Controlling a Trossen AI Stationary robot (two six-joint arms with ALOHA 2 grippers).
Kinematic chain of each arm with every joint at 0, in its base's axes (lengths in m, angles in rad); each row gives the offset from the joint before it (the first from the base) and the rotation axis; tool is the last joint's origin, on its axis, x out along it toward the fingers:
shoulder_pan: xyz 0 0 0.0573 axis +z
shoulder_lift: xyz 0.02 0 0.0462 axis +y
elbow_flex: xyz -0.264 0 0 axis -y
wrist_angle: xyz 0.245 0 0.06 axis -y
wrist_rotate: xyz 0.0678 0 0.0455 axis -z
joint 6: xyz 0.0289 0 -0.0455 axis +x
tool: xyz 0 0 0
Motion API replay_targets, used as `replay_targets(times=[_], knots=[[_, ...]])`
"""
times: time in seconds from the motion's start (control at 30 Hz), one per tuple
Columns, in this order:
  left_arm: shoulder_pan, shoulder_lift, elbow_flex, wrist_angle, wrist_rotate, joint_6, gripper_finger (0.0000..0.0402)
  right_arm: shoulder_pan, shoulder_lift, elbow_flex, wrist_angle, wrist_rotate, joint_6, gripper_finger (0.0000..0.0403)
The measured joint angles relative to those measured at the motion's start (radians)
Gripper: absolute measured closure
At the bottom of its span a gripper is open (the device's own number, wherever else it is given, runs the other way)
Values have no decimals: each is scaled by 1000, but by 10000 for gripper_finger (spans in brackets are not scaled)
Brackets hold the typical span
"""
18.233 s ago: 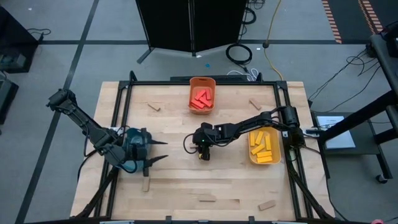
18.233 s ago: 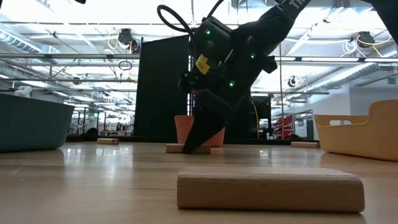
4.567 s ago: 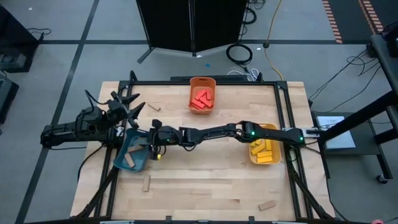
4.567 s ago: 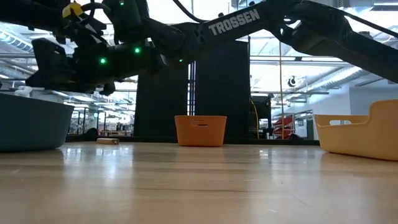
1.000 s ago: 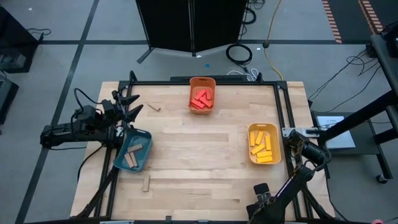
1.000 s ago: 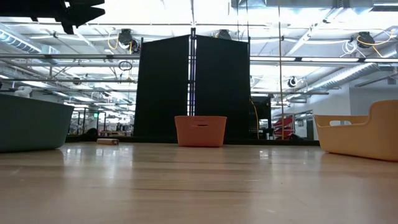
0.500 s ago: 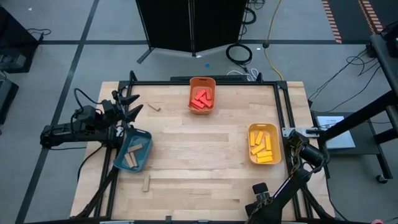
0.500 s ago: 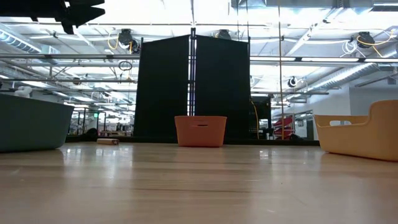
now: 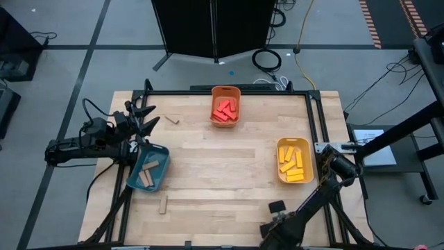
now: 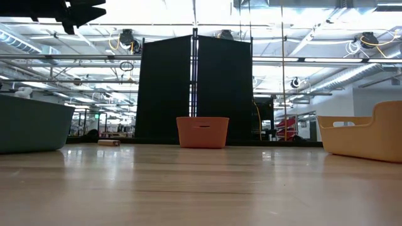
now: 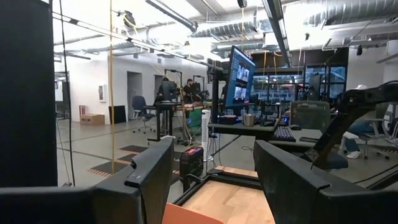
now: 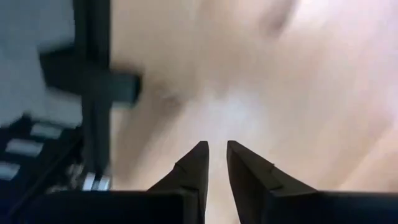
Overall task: Sort blocks
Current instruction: Put the bottom right brown block into the blue bin
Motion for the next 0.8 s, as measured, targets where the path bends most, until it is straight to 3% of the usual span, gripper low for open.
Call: replay_targets(times=[0.17,0.3,0.43,0.67,0.8], knots=[[0,0,0,-3,0,0,182,-47,-1,21,-38,29,22,358],[0,0,0,-10,0,2,182,-54,-1,21,-36,-152,121,343],[0,0,0,-13,0,8,182,-44,-1,21,84,-296,339,305],[0,0,0,-15,0,8,182,3,3,22,197,-286,729,224],[0,0,0,-14,0,8,182,23,4,8,188,-271,800,194]])
